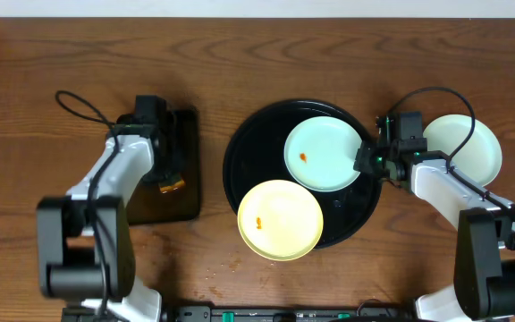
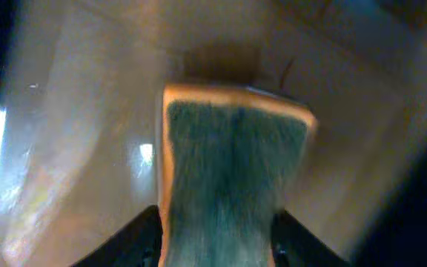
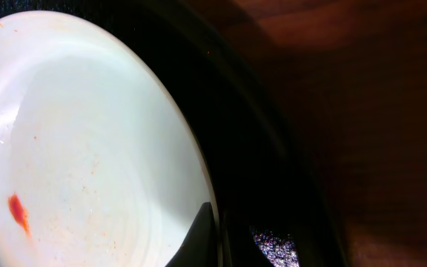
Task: Clean dirty plates on tray and stack at the side
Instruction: 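Pick up the sponge with the left gripper and scrub the blue plate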
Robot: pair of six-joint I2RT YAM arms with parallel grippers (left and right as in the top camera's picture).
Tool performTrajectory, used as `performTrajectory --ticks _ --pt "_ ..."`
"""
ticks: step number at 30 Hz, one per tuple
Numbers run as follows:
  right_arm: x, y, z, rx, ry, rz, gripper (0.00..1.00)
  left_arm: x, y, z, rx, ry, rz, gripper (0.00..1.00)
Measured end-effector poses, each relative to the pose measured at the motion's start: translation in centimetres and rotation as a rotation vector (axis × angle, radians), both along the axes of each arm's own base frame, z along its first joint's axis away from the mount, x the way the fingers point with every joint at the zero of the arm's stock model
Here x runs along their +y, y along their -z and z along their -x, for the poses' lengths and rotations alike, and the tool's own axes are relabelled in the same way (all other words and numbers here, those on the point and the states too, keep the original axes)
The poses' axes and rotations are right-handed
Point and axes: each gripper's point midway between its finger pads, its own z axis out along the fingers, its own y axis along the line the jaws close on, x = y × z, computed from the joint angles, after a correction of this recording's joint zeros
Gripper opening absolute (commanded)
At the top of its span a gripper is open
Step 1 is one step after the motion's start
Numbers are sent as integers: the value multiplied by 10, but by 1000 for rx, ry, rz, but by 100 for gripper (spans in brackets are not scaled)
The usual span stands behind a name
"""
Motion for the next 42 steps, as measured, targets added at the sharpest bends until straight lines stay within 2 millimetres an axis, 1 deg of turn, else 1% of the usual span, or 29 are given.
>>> performTrajectory --ticks 2,3,8,12,15,16,17,20,22,24,26,28,29,30,33,34,36,37,39,42 --pt "0 0 0 0 0 0 1 0 13 1 27 7 -3 15" --pt "0 0 0 1 0 0 1 0 15 0 31 6 1 8" --pt "0 0 0 1 0 0 1 0 15 -1 32 11 -5 7" --pt "0 0 0 1 0 0 1 0 10 5 46 24 -7 7" --pt "0 0 0 1 0 0 1 0 -7 1 0 46 -11 7" --pt "0 0 0 1 0 0 1 0 -22 -3 -47 61 -14 7" --pt "0 0 0 1 0 0 1 -1 -32 -5 -75 74 -13 7" --pt "0 0 0 2 0 0 1 -10 -52 -7 -135 132 18 7" --pt "0 0 1 3 0 0 1 -22 -57 -8 -152 172 46 7" --pt "0 1 1 5 0 1 1 -40 -59 -8 -158 226 81 7" --pt "0 1 1 6 0 1 1 -64 -61 -11 -180 290 119 7" --pt "0 1 2 7 0 1 1 -99 -68 -18 -239 380 166 7" --pt "0 1 1 7 0 1 1 -112 -71 -20 -260 411 181 7" --pt "0 1 2 9 0 1 1 -139 -78 -24 -308 477 212 8" --pt "0 2 3 15 0 2 1 -195 -98 -34 -439 599 265 8" --pt "0 2 4 17 0 2 1 -214 -106 -34 -479 640 287 7" --pt "-1 2 4 18 0 2 1 -248 -113 -29 -524 703 333 8" --pt "0 2 4 19 0 2 1 -261 -115 -28 -541 718 354 7" --pt "-1 2 4 20 0 3 1 -284 -110 -26 -553 734 390 7" --pt "-1 3 5 23 0 3 1 -304 -87 -25 -520 716 431 8"
